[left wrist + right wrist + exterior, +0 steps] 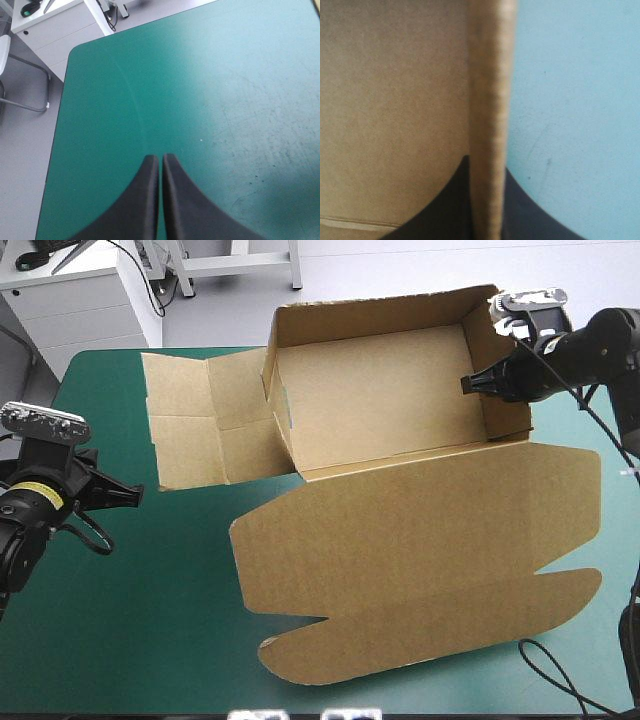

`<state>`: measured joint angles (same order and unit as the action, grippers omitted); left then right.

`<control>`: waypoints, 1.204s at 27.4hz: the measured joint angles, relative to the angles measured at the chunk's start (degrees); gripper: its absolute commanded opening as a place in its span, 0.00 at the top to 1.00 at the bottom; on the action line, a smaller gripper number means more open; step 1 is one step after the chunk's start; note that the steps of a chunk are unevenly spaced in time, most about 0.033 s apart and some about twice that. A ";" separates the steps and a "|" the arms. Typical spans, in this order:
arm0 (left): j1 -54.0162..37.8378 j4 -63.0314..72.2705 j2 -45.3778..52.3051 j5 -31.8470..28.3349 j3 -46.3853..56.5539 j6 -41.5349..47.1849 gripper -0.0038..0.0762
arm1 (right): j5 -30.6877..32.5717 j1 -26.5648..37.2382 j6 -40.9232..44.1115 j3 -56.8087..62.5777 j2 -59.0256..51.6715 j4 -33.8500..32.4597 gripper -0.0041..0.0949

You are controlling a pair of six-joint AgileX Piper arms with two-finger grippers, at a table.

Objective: Fold the box

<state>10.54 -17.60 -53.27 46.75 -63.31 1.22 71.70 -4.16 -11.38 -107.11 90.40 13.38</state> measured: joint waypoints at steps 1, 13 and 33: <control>0.00 -0.28 -0.04 -0.25 0.00 0.12 0.94 | 0.00 0.18 0.00 0.00 -0.47 0.00 0.98; -0.20 -0.50 -5.31 -3.09 0.00 0.74 0.93 | 0.03 0.55 -1.33 0.00 -1.55 0.07 0.98; -34.92 73.68 -26.33 16.26 0.17 -54.84 0.93 | 0.03 0.55 -2.19 2.83 -3.58 1.94 0.98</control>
<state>-24.38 56.08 -79.60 63.00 -63.14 -53.62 71.73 -3.61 -13.57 -104.28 86.82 15.32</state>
